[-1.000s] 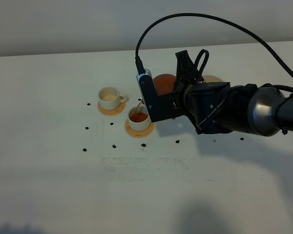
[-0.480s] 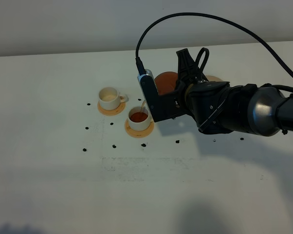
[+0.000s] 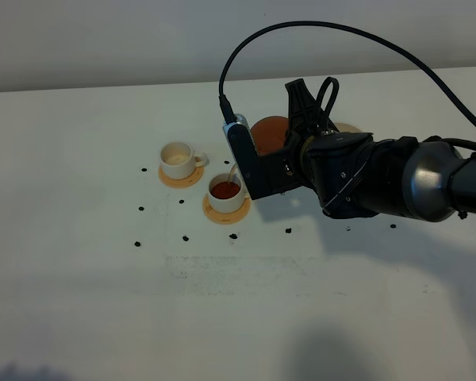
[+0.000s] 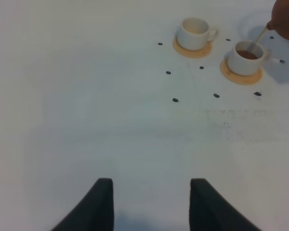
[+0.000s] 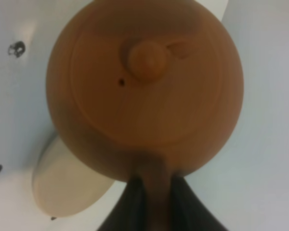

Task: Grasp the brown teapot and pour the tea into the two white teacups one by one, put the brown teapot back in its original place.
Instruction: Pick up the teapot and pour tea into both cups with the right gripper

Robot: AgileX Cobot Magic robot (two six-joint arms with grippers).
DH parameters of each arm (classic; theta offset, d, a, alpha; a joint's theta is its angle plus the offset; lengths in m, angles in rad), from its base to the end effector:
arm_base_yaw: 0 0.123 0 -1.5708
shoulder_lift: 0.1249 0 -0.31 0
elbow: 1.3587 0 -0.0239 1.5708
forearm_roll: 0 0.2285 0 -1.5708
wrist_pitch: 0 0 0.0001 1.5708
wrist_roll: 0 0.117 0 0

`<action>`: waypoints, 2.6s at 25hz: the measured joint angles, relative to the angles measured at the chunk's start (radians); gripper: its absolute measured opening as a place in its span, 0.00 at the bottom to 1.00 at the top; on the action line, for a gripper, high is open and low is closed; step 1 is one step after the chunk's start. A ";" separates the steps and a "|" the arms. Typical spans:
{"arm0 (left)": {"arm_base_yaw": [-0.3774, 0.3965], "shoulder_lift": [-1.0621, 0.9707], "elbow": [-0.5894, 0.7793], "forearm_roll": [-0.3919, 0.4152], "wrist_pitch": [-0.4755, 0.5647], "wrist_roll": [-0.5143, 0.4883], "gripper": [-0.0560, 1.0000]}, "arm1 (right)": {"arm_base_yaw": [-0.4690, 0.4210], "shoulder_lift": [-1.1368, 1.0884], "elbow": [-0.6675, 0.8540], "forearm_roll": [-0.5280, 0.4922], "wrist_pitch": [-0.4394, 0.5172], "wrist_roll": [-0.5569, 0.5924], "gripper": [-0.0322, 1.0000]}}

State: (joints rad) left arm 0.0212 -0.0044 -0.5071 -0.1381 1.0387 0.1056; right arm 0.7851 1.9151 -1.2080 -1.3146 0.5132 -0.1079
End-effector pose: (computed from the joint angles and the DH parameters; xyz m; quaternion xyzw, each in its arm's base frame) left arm -0.0269 -0.0145 0.2597 0.0378 0.8415 -0.0350 0.5378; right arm 0.3325 0.2536 0.2151 -0.7436 0.5008 -0.3281 0.2978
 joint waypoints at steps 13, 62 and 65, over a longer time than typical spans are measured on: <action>0.000 0.000 0.000 0.000 0.000 0.000 0.46 | 0.000 0.000 0.000 -0.027 0.000 -0.002 0.12; 0.000 0.000 0.000 0.000 0.000 0.000 0.46 | 0.000 0.000 0.000 0.048 -0.012 0.043 0.12; 0.000 0.000 0.000 0.000 0.000 0.000 0.46 | 0.000 0.000 0.000 0.103 -0.023 0.096 0.12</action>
State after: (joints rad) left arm 0.0212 -0.0044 -0.5071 -0.1381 1.0387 0.1056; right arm 0.7851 1.9151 -1.2080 -1.2112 0.4898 -0.0122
